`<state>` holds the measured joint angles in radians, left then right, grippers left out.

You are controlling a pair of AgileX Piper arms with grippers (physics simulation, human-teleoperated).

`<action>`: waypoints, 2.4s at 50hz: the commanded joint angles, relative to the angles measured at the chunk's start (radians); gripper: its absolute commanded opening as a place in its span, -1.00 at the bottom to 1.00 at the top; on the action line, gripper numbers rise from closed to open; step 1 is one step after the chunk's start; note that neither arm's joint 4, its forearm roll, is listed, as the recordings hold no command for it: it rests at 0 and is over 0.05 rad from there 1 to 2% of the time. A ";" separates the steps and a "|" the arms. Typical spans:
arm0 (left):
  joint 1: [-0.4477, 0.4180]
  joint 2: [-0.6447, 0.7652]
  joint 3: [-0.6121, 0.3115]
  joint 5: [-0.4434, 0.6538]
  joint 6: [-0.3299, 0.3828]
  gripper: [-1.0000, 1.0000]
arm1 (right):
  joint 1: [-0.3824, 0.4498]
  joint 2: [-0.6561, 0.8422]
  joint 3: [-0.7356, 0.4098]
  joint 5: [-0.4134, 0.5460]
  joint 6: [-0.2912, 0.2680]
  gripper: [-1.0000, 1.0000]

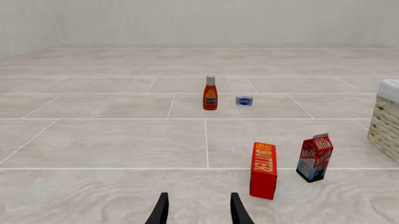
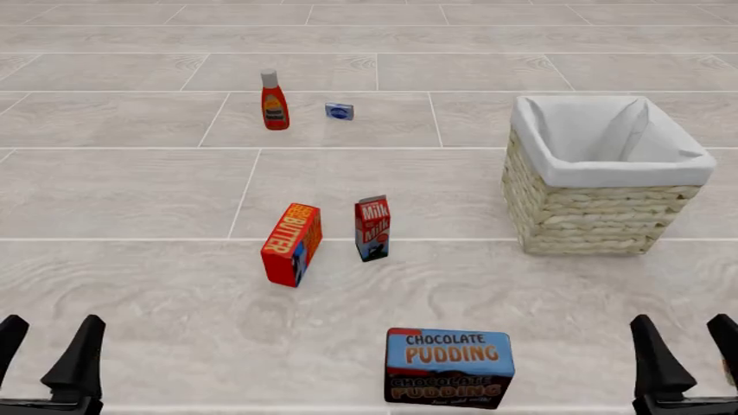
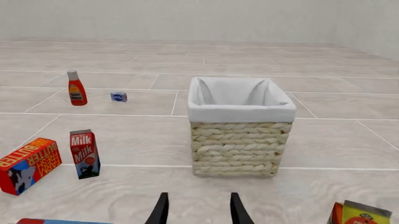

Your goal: Pick the milk and place it in the basket.

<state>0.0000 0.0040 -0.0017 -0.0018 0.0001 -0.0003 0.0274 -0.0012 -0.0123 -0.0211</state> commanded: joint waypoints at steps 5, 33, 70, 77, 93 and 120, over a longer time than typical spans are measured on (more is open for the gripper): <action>0.000 0.003 -0.002 0.000 0.000 1.00 | 0.046 0.116 -0.077 -0.014 0.020 1.00; 0.000 0.003 -0.002 0.000 0.000 1.00 | 0.510 0.896 -0.658 -0.047 0.020 1.00; 0.000 0.003 -0.002 0.000 0.000 1.00 | 0.580 1.642 -1.185 -0.034 0.043 1.00; 0.000 0.003 -0.002 0.000 0.000 1.00 | 0.564 1.708 -1.233 -0.026 0.049 1.00; 0.000 0.003 -0.002 0.000 0.000 1.00 | 0.555 1.798 -1.264 -0.044 0.081 1.00; 0.000 0.003 -0.002 0.000 0.000 1.00 | 0.540 1.918 -1.278 -0.084 0.118 1.00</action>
<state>0.0000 0.0073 -0.0037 -0.0021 0.0001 0.5458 1.9103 -1.2773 -0.0828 0.0863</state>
